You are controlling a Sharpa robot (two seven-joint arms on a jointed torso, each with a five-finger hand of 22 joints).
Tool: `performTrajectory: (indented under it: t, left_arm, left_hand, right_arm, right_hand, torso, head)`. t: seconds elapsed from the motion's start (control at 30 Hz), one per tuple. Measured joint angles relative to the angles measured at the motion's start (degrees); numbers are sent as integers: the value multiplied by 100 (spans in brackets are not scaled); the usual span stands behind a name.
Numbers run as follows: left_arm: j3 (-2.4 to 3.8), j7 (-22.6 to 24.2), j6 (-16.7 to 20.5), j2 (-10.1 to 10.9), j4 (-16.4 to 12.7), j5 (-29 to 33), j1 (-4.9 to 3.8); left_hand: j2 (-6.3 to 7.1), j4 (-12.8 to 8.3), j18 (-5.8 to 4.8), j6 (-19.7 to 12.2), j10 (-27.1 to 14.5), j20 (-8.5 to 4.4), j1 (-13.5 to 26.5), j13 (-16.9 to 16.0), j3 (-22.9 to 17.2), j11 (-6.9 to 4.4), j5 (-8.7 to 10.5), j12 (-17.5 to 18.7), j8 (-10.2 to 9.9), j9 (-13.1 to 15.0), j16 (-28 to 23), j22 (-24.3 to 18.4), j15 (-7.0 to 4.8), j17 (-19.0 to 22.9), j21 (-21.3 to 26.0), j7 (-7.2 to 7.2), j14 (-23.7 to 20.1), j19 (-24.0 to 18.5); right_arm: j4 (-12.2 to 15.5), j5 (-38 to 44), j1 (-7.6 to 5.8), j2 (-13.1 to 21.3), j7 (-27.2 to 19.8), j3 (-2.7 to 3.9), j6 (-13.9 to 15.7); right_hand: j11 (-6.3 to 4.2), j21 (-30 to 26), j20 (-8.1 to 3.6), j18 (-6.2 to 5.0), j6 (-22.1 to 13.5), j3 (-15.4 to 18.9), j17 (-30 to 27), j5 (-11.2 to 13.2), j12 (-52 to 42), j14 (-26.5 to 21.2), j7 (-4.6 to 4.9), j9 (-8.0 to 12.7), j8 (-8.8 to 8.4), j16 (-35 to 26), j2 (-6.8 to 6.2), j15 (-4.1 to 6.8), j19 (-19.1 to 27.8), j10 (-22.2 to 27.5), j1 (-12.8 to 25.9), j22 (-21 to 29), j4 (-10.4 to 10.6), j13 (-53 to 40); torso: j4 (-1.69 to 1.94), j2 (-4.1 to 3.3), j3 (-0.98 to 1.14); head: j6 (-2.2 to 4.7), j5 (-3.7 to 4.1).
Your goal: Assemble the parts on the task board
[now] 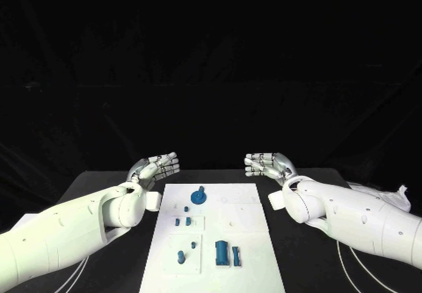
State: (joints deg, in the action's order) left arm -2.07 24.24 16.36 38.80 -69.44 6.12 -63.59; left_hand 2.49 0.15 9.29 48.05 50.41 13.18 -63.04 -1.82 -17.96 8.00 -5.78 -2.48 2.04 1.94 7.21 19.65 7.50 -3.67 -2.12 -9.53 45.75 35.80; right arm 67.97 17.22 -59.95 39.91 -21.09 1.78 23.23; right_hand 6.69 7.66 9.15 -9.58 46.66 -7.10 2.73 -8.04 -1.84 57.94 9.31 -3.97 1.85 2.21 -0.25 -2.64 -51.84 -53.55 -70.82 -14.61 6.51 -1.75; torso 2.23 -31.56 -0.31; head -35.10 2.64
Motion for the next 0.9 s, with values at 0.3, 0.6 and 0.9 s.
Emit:
performTrajectory:
  t: [0.3,0.6,0.9]
  left_arm:
    - [76,32,483,192,-693,-68,110]
    - [173,218,1708,503,-1735,-296,292]
    - [200,366,2461,593,-2031,-461,339]
  left_hand:
    - [-197,-13,-215,-1525,-1598,-421,1997,141,570,-263,417,184,-144,-153,-339,-624,-312,288,146,307,-1450,-1136]
    - [-238,-12,-396,-2543,-2666,-698,3330,169,949,-667,519,209,-167,-177,-616,-1039,-647,345,177,685,-2420,-1895]
    - [-249,-24,-752,-3224,-3383,-1096,4222,174,1191,-768,541,209,-166,-187,-683,-1318,-727,354,177,893,-3069,-2397]
  right_arm:
    - [913,-362,-7,215,-115,-82,457]
    - [2027,-1183,-16,444,-485,-169,1443]
    - [2187,-1573,-17,479,-685,-179,1907]
  right_hand:
    - [-387,-298,-294,259,-1497,347,-216,272,124,-1856,-301,312,-118,-143,20,208,1661,1714,2264,469,-425,138]
    - [-609,-655,-691,537,-2480,610,-255,675,147,-3081,-689,375,-144,-177,25,252,2756,2852,3759,777,-616,162]
    - [-657,-722,-858,792,-3136,663,-265,753,147,-3891,-871,384,-144,-199,25,262,3482,3598,4754,1126,-644,167]
  torso:
    - [-165,27,23]
    - [-217,37,30]
    - [-222,38,32]
  head:
    - [63,-230]
    - [71,-263]
    - [72,-264]
